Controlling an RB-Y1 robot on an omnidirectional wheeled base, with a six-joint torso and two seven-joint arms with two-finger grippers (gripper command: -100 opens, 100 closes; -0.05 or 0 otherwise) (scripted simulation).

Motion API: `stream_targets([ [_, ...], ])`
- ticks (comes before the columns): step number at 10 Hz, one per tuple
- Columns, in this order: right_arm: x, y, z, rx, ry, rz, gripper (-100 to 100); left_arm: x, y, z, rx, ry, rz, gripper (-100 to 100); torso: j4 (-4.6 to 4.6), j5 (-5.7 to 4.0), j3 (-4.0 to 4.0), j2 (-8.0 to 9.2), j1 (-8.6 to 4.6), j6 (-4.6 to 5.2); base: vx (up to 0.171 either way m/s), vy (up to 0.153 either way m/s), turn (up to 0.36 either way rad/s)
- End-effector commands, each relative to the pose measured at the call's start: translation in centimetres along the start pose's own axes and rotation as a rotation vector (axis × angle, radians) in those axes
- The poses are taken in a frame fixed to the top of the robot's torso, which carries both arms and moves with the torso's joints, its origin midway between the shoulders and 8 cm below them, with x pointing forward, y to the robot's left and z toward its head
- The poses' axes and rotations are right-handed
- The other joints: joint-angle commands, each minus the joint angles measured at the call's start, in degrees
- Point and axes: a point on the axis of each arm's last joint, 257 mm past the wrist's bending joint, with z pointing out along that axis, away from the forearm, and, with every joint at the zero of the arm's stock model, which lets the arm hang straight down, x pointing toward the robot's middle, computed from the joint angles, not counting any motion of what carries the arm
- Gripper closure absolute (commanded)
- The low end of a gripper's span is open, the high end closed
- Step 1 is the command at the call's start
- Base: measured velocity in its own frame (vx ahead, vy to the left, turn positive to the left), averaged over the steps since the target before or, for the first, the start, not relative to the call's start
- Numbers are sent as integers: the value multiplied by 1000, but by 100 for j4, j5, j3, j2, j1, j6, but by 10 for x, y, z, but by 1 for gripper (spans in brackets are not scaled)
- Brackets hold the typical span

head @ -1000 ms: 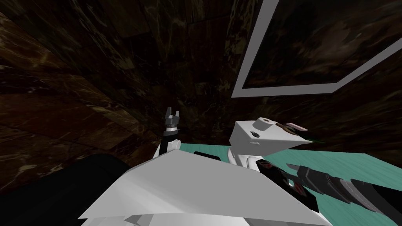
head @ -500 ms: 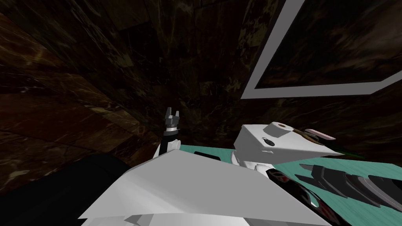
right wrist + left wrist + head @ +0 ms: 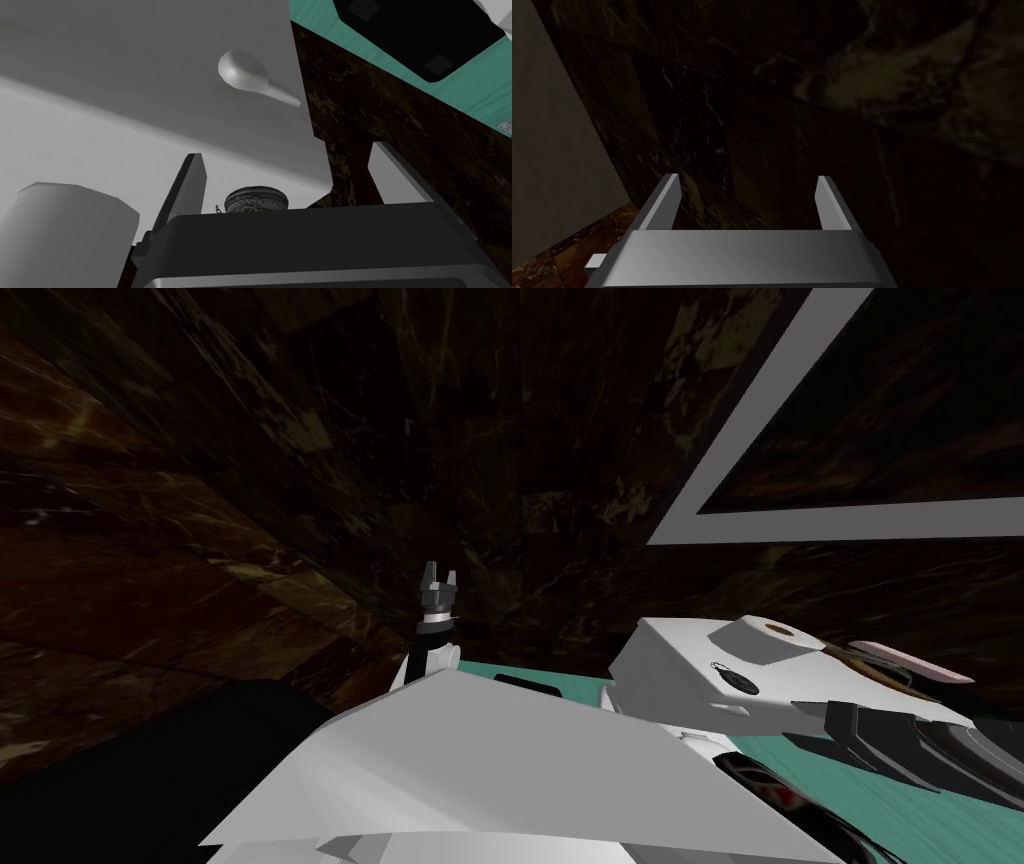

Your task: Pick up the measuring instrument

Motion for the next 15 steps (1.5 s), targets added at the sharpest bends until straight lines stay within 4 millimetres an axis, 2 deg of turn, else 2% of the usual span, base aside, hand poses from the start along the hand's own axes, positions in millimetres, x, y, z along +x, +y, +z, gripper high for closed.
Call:
stream_targets([
  [1, 3, -1, -1, 0, 10, -1, -100, 0, 0, 0, 0, 0, 0, 0, 0, 0, 0, 0, 0, 0, 41, 27, -7],
  [2, 4, -1, -1, 0, 16, -7, -100, 0, 0, 0, 0, 0, 0, 0, 4, -5, 11, 19, -22, 1, 4, -6, -1],
  [3, 7, -13, -13, 16, 61, -32, -100, 0, 0, 0, 0, 0, 0, 0, 8, -10, 20, 35, -38, 2, 85, 43, 85],
  [4, 8, -16, -17, 20, 78, -42, -100, 0, 0, 0, 0, 0, 0, 0, 5, -7, 10, 15, -25, -2, 161, 118, 95],
  [5, 8, -16, -17, 20, 78, -42, -100, 0, 0, 0, 0, 0, 0, 0, -2, -1, -6, -12, 2, -3, 107, 97, 17],
  [7, 8, -16, -17, 20, 77, -43, -100, 0, 0, 0, 0, 0, 0, 0, 5, -5, 12, 21, -19, 2, 16, 25, -7],
  [8, 8, -16, -17, 20, 77, -42, 0, 0, 0, 0, 0, 0, 0, 0, 8, -8, 21, 35, -31, 3, 0, 0, 0],
  [9, 21, -13, -10, 22, 78, -31, -100, 0, 0, 0, 0, 0, 0, 0, 10, -10, 24, 41, -37, 3, 25, 9, 94],
  [11, 34, -8, -3, 24, 79, -19, -100, 0, 0, 0, 0, 0, 0, 0, 8, -12, 19, 31, -41, 3, 43, 2, 75],
  [12, 30, -10, -5, 23, 78, -21, -100, 0, 0, 0, 0, 0, 0, 0, 8, -12, 19, 32, -43, 3, 12, -2, 6],
  [13, 31, -10, -5, 24, 79, -22, 100, 0, 0, 0, 0, 0, 0, 0, 9, -11, 22, 38, -42, 3, 0, 0, 0],
  [15, 30, -10, -5, 25, 78, -21, 100, 0, 0, 0, 0, 0, 0, 0, 8, -18, 25, 44, -46, 1, 0, 0, 0],
])
